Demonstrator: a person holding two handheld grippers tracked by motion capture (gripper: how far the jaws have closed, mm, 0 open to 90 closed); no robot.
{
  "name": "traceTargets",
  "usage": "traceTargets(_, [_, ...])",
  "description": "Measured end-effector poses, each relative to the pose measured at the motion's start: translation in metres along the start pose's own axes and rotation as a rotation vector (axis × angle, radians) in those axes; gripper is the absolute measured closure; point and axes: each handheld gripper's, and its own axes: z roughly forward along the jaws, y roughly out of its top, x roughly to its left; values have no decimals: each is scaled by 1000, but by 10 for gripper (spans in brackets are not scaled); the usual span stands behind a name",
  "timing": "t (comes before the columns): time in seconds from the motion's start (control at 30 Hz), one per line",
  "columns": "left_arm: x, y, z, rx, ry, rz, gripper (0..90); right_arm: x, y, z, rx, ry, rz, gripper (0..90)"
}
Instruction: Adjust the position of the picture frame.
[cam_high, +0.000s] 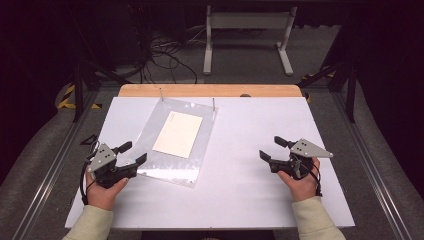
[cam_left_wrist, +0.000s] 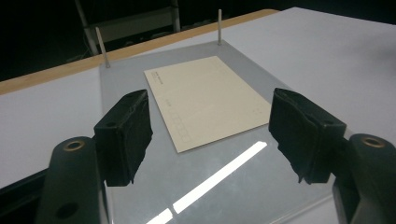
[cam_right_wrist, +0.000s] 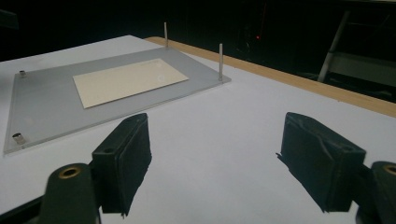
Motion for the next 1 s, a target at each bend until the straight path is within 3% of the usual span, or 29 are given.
traceTargets(0.3, [3, 2, 0, 8, -1, -1, 311, 0, 0, -1, 5, -3, 2, 242])
traceTargets(0.5, [10, 8, 1, 23, 5, 1, 374, -1, -1, -2, 10, -4, 2, 256])
traceTargets(0.67, [27, 12, 5, 125, 33, -63, 396, -1, -2, -5, 17, -8, 3, 272])
traceTargets(0.87, [51, 8, 9, 237, 44, -121, 641, -1, -4, -8, 32, -12, 7, 290])
traceTargets(1.0, [61, 4, 15, 321, 100, -140, 795, -2, -5, -10, 33, -15, 8, 291])
